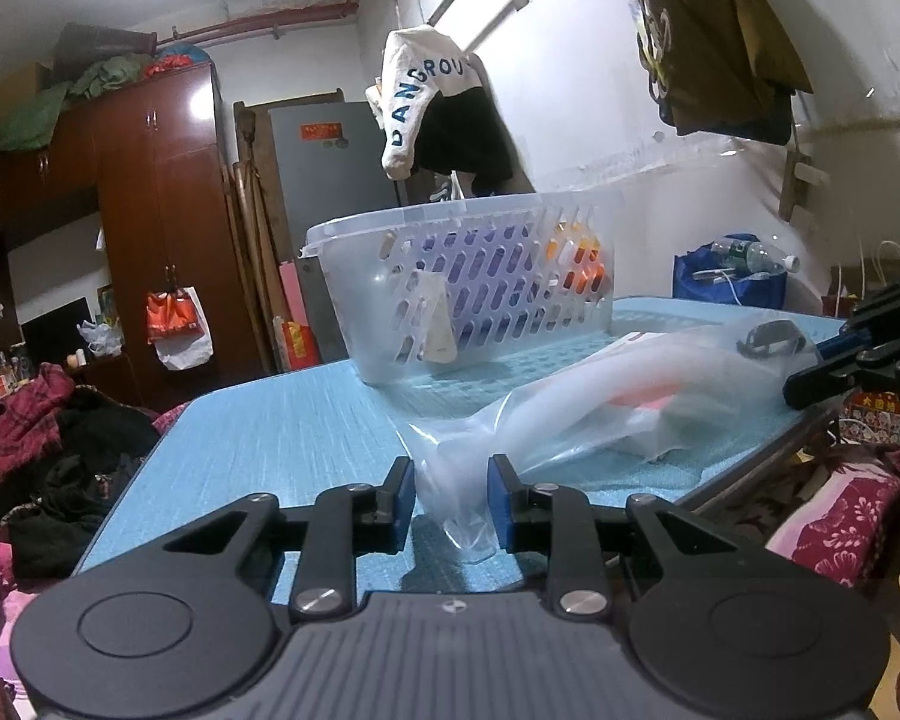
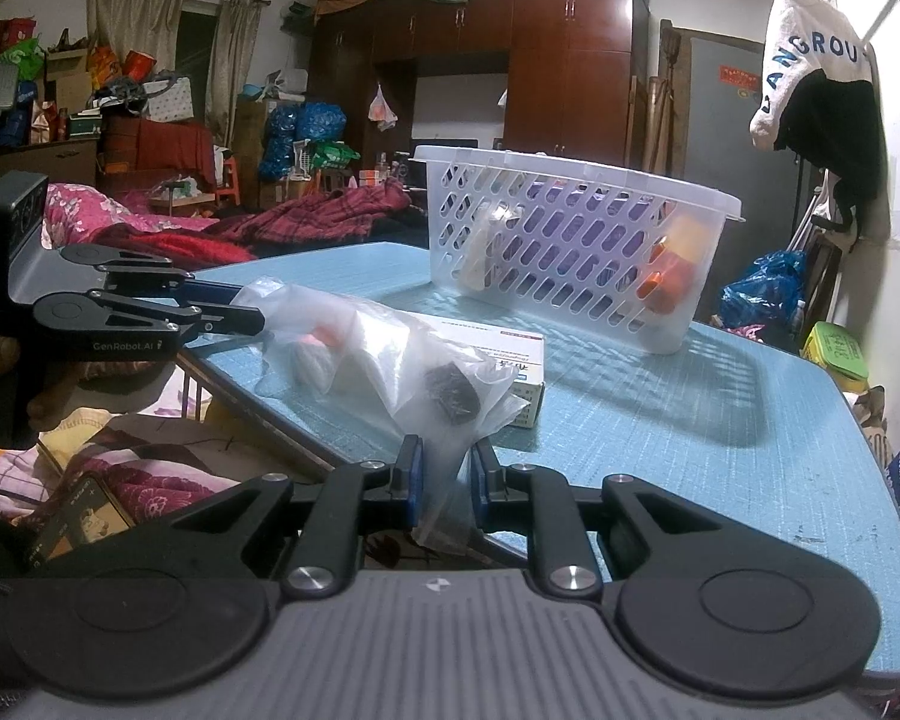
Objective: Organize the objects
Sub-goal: 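Carry the plastic bag with both grippers over the white basket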
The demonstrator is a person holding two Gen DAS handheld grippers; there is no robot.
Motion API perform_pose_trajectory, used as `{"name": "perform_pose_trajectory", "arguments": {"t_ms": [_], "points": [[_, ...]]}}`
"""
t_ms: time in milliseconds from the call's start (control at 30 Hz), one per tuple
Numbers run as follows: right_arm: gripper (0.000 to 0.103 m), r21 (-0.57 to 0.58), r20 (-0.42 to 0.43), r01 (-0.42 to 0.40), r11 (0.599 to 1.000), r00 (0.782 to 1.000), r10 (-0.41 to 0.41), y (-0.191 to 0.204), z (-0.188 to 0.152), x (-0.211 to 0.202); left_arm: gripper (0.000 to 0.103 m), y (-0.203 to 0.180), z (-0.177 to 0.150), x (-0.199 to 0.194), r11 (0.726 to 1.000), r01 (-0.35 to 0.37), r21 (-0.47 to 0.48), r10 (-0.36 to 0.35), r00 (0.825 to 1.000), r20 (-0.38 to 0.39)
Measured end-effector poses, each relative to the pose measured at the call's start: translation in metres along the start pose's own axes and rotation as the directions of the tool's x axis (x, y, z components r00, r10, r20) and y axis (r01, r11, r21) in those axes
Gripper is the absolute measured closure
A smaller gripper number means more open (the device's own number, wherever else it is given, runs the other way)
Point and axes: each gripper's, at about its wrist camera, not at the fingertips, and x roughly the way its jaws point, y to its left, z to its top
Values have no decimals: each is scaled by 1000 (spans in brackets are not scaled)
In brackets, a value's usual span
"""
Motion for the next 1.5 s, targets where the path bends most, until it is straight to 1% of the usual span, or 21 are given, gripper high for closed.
{"name": "perform_pose_trajectory", "arguments": {"t_ms": [200, 400, 1500], "points": [[85, -6, 12, 5, 1000, 1000, -5, 0, 1, -3, 77, 0, 5, -8, 1000, -11, 5, 11, 999, 32], [86, -13, 33, 16, 1000, 999, -16, -2, 4, -9, 78, -1, 11, -14, 1000, -13, 19, 12, 998, 56], [86, -21, 63, 23, 1000, 998, -22, -8, 9, -11, 79, -3, 17, -22, 1000, -6, 28, 4, 996, 84]]}}
